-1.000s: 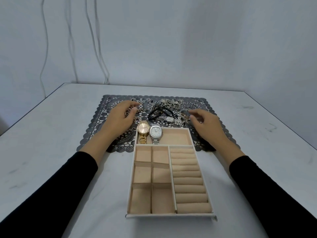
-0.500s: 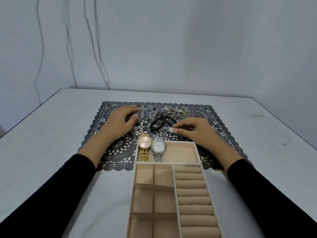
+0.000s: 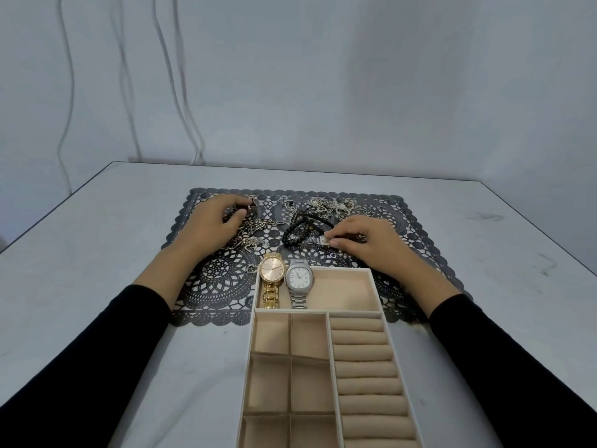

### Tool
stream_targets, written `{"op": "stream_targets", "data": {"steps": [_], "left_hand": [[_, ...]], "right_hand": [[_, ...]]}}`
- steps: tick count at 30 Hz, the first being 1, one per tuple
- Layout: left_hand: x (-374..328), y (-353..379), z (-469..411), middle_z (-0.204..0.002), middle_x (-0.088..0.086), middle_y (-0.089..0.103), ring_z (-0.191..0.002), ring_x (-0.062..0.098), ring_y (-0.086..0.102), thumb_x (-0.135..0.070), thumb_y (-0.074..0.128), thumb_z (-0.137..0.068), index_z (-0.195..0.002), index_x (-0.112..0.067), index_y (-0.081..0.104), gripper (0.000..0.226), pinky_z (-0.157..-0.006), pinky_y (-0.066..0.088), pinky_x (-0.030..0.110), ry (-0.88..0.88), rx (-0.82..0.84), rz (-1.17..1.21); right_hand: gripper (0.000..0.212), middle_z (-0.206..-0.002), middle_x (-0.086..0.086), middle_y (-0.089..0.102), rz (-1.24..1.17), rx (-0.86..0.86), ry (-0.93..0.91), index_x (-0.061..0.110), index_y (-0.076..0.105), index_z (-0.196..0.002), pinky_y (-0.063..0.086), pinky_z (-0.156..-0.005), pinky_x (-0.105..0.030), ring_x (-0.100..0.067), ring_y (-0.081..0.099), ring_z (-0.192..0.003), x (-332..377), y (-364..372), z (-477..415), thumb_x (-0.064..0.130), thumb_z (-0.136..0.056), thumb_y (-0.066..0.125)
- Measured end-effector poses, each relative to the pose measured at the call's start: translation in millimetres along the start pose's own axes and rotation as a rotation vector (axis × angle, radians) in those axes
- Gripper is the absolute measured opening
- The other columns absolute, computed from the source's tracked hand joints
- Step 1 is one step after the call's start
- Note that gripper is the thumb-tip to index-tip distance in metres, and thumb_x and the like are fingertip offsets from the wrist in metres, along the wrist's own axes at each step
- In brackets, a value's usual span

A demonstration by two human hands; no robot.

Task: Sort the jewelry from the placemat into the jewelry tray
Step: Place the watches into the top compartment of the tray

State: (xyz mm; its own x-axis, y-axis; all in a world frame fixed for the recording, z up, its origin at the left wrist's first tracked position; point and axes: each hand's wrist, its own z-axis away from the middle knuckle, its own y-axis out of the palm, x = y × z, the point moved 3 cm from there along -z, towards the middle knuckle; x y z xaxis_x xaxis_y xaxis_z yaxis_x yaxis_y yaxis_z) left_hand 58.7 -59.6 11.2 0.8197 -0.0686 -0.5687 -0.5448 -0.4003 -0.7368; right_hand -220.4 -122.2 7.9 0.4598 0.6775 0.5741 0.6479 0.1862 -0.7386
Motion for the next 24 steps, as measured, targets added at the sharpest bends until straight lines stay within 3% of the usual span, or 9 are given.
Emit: {"op": "stream_targets", "data": {"steps": [8, 15, 24], "left_hand": [[-1.6, -2.2, 1.8, -0.119, -0.006, 0.066, -0.108, 0.002, 0.050, -0.019, 0.067, -0.091, -0.116, -0.021, 0.070, 0.025, -0.095, 0.033, 0.020, -0.010, -0.027, 0.068], [-2.3, -0.5, 1.9, -0.111, -0.008, 0.068, -0.105, 0.003, 0.054, -0.019, 0.071, -0.088, -0.110, -0.023, 0.071, 0.022, -0.092, 0.034, 0.020, -0.007, -0.014, 0.088], [-4.1, 2.1, -1.1, -0.117, -0.003, 0.066, -0.110, 0.012, 0.055, -0.018, 0.065, -0.092, -0.109, -0.019, 0.067, 0.017, -0.092, 0.038, 0.025, 0.103, 0.050, -0.050]], "right_hand": [[0.023, -0.097, 0.013, 0.064, 0.025, 0.021, 0.005, 0.024, 0.073, -0.106, 0.047, -0.086, -0.023, -0.007, 0.061, -0.092, -0.3, -0.6, 1.5, 0.023, -0.084, 0.071], [0.020, -0.095, 0.017, 0.061, 0.038, 0.025, -0.005, 0.024, 0.073, -0.104, 0.045, -0.086, -0.023, -0.007, 0.060, -0.092, 0.5, 0.3, 1.3, 0.020, -0.084, 0.071], [0.019, -0.099, 0.005, 0.064, 0.072, 0.032, -0.023, 0.025, 0.072, -0.105, 0.047, -0.087, -0.031, -0.010, 0.060, -0.093, -1.8, -0.6, 3.5, 0.023, -0.086, 0.069]]}}
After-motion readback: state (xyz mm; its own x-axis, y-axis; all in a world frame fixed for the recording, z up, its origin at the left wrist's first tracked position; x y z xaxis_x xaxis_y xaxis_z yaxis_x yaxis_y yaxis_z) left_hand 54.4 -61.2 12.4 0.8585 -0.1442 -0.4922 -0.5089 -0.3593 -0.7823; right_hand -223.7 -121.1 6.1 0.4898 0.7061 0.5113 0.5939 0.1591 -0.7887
